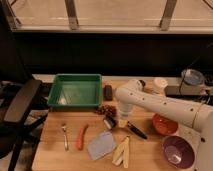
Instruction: Wipe table surface with brush
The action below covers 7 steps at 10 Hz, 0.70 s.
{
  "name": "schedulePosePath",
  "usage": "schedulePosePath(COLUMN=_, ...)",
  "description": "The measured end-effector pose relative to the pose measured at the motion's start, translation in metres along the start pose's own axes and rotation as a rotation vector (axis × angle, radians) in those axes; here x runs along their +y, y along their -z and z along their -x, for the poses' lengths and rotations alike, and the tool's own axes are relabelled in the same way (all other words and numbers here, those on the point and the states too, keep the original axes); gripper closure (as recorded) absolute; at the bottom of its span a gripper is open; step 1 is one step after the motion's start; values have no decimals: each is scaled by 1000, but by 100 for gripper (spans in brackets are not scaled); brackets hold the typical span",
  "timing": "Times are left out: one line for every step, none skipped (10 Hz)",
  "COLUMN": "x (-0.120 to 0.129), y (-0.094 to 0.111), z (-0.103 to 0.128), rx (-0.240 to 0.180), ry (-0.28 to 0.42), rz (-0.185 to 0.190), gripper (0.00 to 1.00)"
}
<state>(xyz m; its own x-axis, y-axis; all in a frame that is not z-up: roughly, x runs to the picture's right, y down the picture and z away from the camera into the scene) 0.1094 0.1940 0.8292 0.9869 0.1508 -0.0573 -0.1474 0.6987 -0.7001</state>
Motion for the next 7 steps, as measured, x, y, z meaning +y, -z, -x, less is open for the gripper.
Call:
schedulePosePath(x=-5, y=-1, z=-8, rx=17, ry=-19, rz=-8, gripper=100)
schedulePosePath(x=-10, y=-2, z=-16, rx=33, ry=-38, rz=-15, gripper=100)
schedulePosePath(x=-12, y=-4, z=-25, rx=50, ry=-66, rz=-21, gripper=100)
schedulePosePath(x=-14, y=-5, z=-32, rx=60, ry=-81, rz=-25, gripper=100)
schedulePosePath(x=-16, y=-6, z=-49, rx=80, ry=-110, rz=-34, gripper=100)
schedulePosePath(x=-16, y=-7, z=-57, rx=87, ry=-128, rz=-35, gripper=100)
schedulePosePath(x=-14, y=-8, z=-62, rx=96, ry=-144, rz=-35, gripper=100)
